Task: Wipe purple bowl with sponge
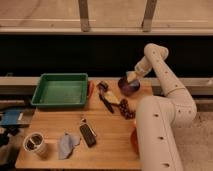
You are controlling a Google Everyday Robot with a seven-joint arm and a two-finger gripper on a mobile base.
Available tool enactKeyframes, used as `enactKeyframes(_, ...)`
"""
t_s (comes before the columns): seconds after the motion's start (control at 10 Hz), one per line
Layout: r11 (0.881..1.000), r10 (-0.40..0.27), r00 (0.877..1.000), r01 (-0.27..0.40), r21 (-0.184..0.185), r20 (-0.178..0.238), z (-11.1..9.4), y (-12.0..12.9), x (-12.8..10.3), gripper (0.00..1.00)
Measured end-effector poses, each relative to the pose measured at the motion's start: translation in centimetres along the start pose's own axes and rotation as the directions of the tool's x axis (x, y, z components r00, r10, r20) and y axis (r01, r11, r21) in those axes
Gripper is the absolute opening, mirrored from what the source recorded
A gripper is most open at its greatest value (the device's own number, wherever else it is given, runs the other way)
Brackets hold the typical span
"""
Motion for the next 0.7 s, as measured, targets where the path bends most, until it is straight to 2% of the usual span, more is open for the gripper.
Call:
enactKeyframes(0.5, 1.0, -0.007, 1.0, 0.007, -0.003, 0.001, 0.1, 0.1, -0.2, 0.09)
enactKeyframes(0.6, 0.999, -0.037, 0.999, 0.037, -0.03, 0.003, 0.5, 1.1, -0.3, 0.09)
enactKeyframes(0.7, 0.996, -0.07, 0.997, 0.071, -0.046, 0.024, 0.9, 2.6, -1.0, 0.09)
